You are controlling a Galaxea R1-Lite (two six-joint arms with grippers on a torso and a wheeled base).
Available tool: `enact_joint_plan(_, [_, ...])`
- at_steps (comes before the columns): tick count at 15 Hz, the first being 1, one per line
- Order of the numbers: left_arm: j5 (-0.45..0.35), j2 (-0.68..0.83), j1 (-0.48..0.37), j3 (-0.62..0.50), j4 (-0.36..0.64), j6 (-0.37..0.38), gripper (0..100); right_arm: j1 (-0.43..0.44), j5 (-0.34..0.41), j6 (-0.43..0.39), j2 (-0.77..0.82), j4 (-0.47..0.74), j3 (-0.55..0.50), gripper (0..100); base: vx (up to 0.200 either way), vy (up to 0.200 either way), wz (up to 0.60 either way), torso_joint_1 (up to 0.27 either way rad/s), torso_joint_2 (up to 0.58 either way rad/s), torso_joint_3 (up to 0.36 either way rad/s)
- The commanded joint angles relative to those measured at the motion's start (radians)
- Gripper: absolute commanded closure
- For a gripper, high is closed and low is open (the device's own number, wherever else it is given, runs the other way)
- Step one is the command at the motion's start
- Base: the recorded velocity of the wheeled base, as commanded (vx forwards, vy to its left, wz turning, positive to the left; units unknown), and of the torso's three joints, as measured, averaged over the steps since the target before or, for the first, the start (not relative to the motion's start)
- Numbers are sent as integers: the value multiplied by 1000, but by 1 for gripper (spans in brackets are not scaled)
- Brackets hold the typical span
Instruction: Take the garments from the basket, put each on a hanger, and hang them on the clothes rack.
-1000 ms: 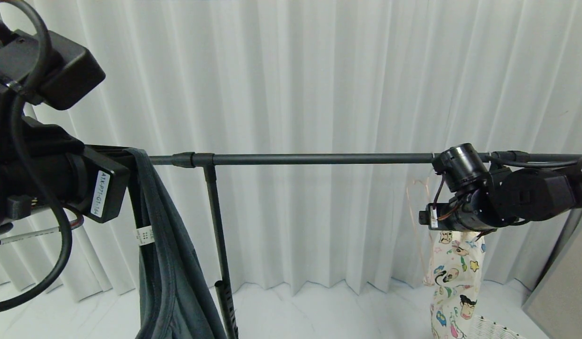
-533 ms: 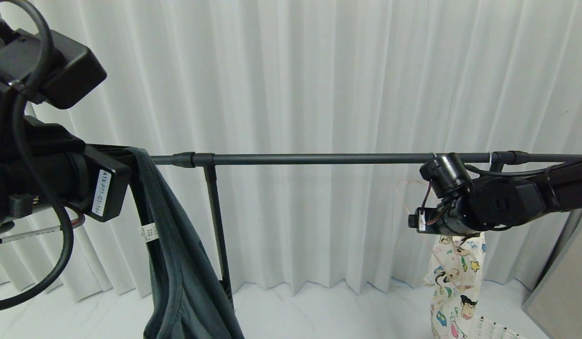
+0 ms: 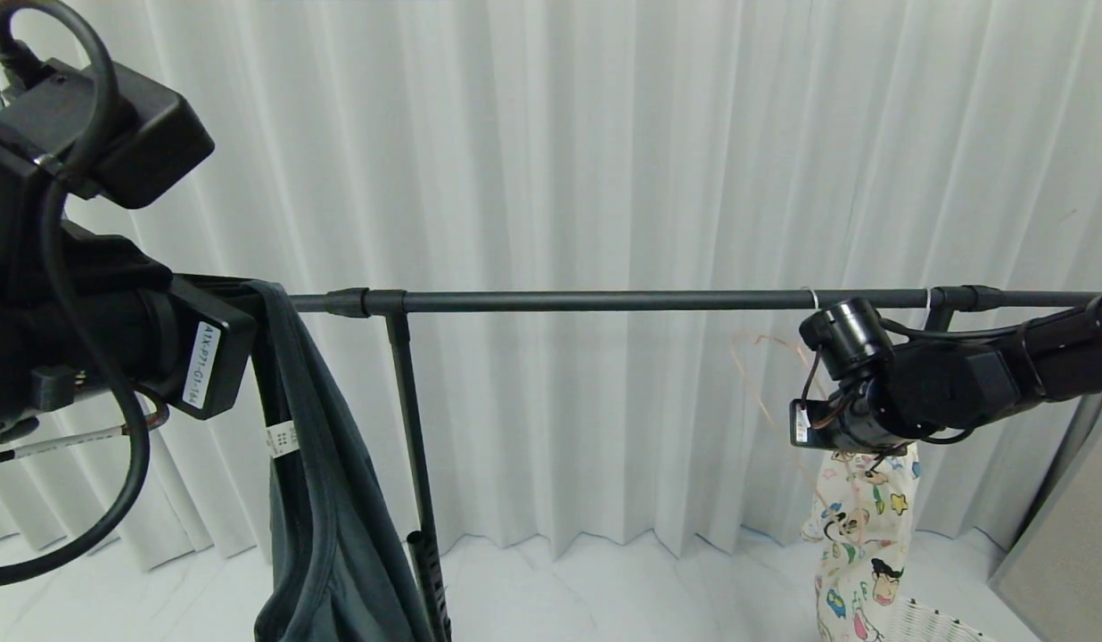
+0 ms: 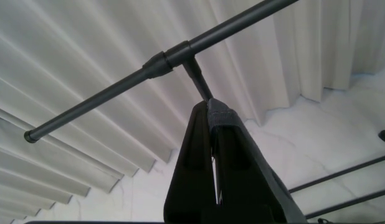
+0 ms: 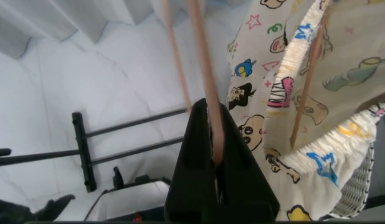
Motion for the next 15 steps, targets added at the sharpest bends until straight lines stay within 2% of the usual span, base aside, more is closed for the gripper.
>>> enact_joint_plan(1, [1,3,0,-5,0,0,100,2,0,0,-19,0,0,100,0,0,0,0,0,0])
enact_joint_plan(5, [1,-1,0,-5,-3,2,100,17,0,-3,-76,-1,2,100,0,0,0,0,0,0])
enact_joint_plan(8, [1,2,0,5,-77,6,100,34,-3,-8,-142,-17,18,100,0,0,0,0,0,0])
enact_joint_plan(11, [1,2,-2,6,-86,6,100,45,-1,-46,-198,-70,68,100,0,0,0,0,0,0])
enact_joint_plan(15, [1,-3,-2,6,-88,6,100,45,-1,-118,-234,-216,149,100,0,0,0,0,0,0])
